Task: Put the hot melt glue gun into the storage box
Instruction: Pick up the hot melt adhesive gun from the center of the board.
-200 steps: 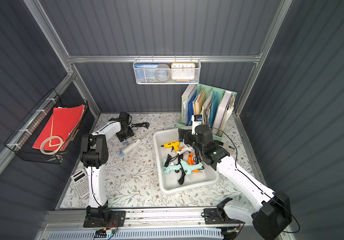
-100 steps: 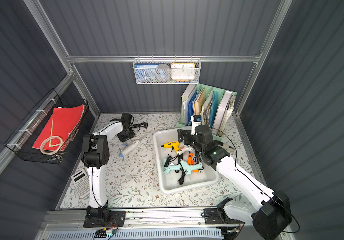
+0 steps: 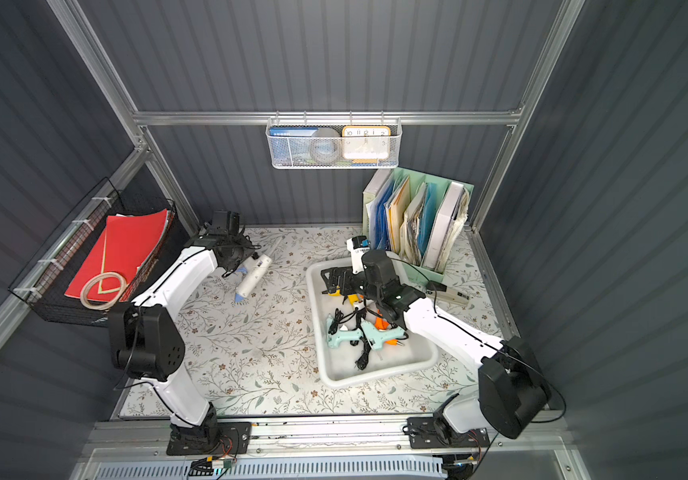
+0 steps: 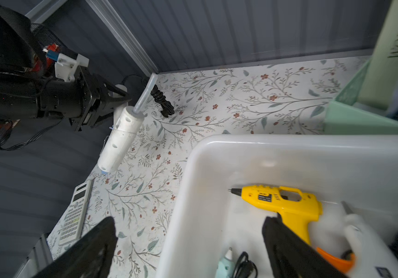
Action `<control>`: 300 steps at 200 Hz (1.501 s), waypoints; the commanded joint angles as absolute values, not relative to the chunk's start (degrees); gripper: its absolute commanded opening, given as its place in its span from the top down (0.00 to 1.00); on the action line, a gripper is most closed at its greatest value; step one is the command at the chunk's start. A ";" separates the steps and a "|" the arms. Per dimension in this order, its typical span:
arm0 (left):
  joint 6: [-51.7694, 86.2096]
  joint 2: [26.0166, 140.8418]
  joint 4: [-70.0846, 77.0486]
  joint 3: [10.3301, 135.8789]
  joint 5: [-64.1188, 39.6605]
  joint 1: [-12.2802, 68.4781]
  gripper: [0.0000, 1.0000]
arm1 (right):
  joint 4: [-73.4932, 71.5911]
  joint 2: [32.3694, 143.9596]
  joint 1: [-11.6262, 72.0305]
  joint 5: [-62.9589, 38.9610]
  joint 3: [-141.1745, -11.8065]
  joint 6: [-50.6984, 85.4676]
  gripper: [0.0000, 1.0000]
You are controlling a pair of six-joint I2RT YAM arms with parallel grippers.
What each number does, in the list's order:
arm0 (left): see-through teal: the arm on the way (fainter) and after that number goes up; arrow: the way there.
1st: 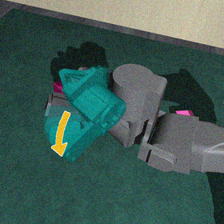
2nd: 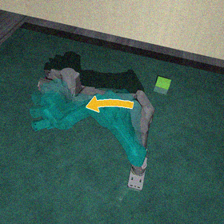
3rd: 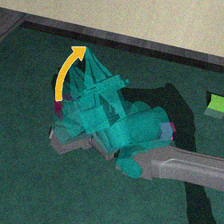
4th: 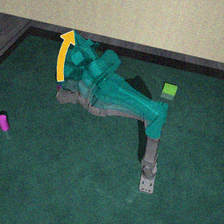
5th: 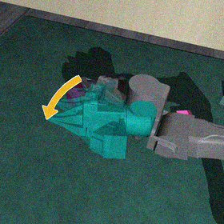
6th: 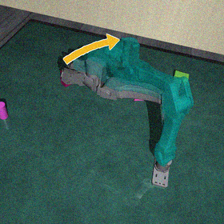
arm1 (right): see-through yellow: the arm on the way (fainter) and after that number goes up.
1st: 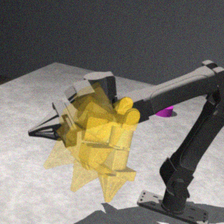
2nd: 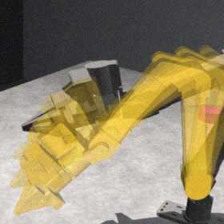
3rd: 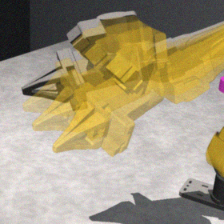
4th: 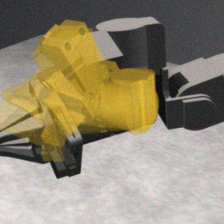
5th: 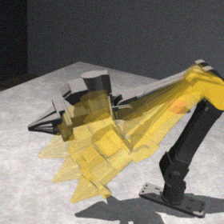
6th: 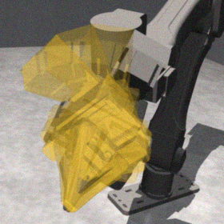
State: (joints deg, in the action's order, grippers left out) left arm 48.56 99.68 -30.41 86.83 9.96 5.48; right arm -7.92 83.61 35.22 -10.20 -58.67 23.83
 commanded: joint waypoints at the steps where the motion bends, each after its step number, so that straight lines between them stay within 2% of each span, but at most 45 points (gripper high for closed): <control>1: 55.36 96.20 -22.47 83.94 5.54 5.80 1.00 | -16.78 86.81 36.93 -16.68 -62.06 25.76 0.05; 62: 64.17 93.04 -10.69 77.32 -4.83 6.89 1.00 | -25.11 98.82 39.86 -21.52 -71.37 28.44 0.09; 159: 66.09 87.61 -7.38 76.48 -8.78 9.47 1.00 | -23.01 108.86 40.87 -20.36 -81.46 29.47 0.16; 215: 65.82 86.38 -6.91 76.12 -10.87 10.45 1.00 | -20.49 113.36 40.96 -21.53 -88.51 29.42 0.27; 245: 65.68 86.15 -6.27 75.94 -11.66 10.81 1.00 | -20.39 113.82 41.04 -21.27 -89.73 29.78 0.42; 260: 65.61 86.15 -5.98 75.99 -11.96 10.81 1.00 | -20.30 113.69 41.04 -20.96 -89.74 29.76 0.57; 272: 65.27 85.87 -5.69 75.83 -12.13 10.81 1.00 | -20.06 113.07 41.04 -20.66 -89.57 29.57 0.74; 281: 64.88 85.50 -5.23 75.59 -12.18 10.81 0.90 | -20.03 112.40 41.05 -20.23 -89.26 29.44 0.84; 287: 64.53 85.15 -5.04 75.37 -12.28 10.81 0.80 | -19.96 111.82 40.99 -19.88 -89.00 29.35 0.92; 294: 63.91 84.71 -4.92 75.13 -12.33 10.81 0.61 | -19.67 111.17 40.96 -19.41 -88.82 29.03 0.99; 300: 63.39 84.20 -4.77 74.98 -12.39 10.82 0.44 | -19.31 110.39 40.96 -18.87 -88.69 28.57 1.00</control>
State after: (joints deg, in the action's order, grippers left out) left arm 65.30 88.38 -9.45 75.46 -9.69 10.50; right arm -20.29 112.99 41.15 -20.95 -88.49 28.62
